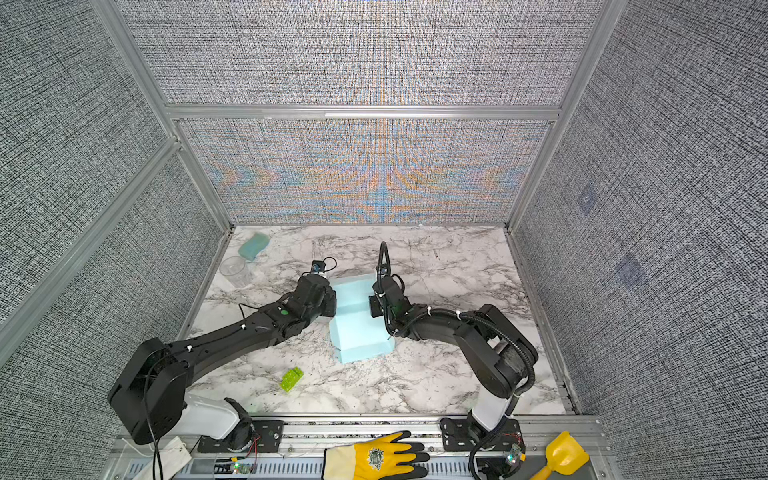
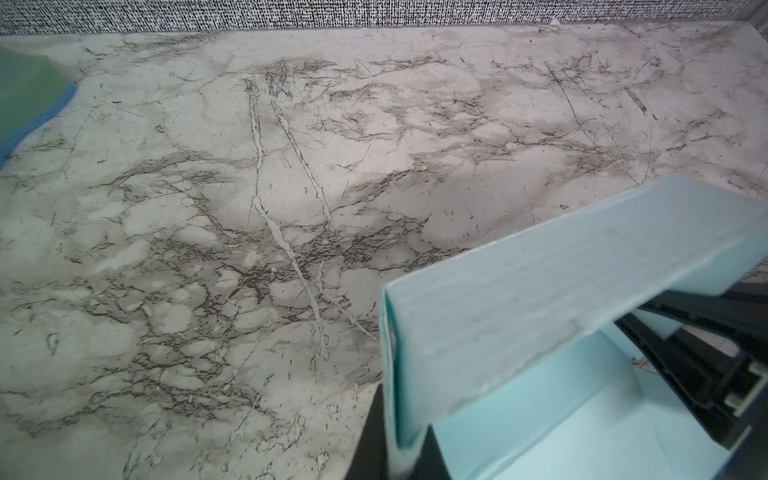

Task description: Fold the paper box

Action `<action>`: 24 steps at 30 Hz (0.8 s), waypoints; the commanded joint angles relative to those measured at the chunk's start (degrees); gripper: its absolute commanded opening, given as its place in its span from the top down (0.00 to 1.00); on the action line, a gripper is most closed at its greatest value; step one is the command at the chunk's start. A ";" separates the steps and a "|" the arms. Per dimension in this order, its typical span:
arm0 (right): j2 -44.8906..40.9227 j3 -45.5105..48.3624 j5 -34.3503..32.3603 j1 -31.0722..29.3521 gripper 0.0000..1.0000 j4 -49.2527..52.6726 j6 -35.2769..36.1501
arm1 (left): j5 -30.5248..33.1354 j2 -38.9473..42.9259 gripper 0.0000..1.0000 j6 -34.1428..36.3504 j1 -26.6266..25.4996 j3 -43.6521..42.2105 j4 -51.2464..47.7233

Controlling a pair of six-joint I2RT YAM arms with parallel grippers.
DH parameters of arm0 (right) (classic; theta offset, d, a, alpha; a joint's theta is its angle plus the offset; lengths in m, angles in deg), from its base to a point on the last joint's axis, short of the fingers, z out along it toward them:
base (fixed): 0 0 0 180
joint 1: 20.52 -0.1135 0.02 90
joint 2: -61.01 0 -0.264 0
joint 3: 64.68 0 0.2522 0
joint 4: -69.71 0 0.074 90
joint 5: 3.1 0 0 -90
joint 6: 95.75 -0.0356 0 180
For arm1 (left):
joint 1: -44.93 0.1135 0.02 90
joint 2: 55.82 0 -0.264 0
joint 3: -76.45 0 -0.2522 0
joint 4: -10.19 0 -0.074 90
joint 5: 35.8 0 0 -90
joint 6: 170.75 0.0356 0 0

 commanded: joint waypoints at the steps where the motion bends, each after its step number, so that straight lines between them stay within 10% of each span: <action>1: 1.42 -1.62 -10.67 -0.14 1.00 8.37 -2.19 | 2.64 0.32 1.00 -0.96 -0.31 -0.05 -0.40; 11: 1.38 -3.18 -12.38 -0.27 1.00 9.36 -3.49 | 1.69 -1.68 1.00 -1.18 -1.41 -0.11 0.60; 18: -6.72 3.50 4.68 0.08 0.46 0.12 -0.26 | 1.79 -2.97 1.00 -1.22 -1.59 0.48 -0.06; 24: -11.39 5.97 7.25 0.68 0.37 -2.10 0.05 | 1.82 -4.11 1.00 -1.40 -1.60 0.45 0.07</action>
